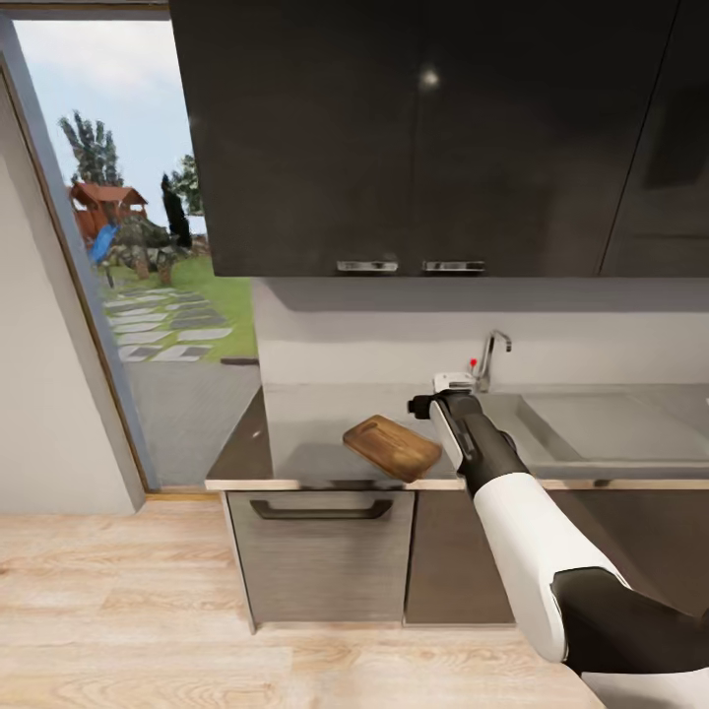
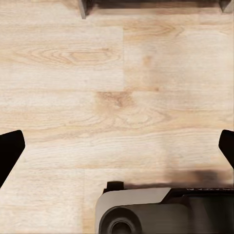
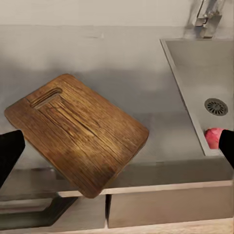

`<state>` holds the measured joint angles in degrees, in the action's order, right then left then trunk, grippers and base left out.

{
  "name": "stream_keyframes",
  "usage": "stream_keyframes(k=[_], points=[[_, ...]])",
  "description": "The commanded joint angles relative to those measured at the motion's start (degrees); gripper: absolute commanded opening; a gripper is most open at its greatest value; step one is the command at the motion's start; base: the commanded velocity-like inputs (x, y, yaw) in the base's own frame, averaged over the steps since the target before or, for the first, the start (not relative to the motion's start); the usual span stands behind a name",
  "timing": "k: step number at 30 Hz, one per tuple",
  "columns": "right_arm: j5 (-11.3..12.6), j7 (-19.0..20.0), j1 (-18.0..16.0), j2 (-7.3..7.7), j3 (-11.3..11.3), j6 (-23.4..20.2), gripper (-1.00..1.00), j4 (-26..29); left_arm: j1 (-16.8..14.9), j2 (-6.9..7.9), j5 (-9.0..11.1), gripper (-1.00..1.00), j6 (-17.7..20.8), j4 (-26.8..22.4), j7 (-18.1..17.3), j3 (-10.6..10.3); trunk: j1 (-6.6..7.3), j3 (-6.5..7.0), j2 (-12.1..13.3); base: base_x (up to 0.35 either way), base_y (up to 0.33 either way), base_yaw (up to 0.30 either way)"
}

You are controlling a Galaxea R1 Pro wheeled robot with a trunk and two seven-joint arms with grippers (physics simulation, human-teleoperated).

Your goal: In the kitchen, take the Vidalia onion out of the sink, dice it on the chopping board with the paring knife, put the diced onion into the bowl on the countertop, then place both the paring knife and the chopping board into the sink.

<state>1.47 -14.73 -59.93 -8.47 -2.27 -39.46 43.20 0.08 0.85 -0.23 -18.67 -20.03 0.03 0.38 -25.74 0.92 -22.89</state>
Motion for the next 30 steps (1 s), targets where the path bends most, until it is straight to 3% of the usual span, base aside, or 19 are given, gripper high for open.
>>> stream_keyframes(k=[1, 16, 26, 30], points=[[0.18, -0.31, -0.01, -0.01, -0.18, -0.27, 1.0, 0.04, 0.01, 0.0, -0.03, 1.0, -0.14, -0.01, 0.0, 0.04, -0.05, -0.02, -0.03, 0.282, -0.195, 0.046], [0.29, 0.41, -0.01, -0.14, -0.28, -0.27, 1.0, -0.63, 0.01, 0.02, -0.03, 1.0, -0.14, -0.04, 0.06, 0.04, -0.05, -0.02, -0.03, 0.24, -0.241, 0.229], [0.29, 1.01, -0.01, -0.14, -0.31, -0.34, 1.0, -0.66, 0.01, -0.11, -0.03, 1.0, -0.14, -0.08, 0.06, 0.04, -0.05, -0.02, -0.03, 0.04, -0.292, 0.248], [0.29, 1.55, 0.04, -0.07, -2.15, -0.35, 1.0, -0.66, 0.01, -0.14, -0.03, 1.0, -0.14, -0.09, 0.06, 0.06, -0.05, -0.02, -0.03, 0.001, -0.304, 0.248]])
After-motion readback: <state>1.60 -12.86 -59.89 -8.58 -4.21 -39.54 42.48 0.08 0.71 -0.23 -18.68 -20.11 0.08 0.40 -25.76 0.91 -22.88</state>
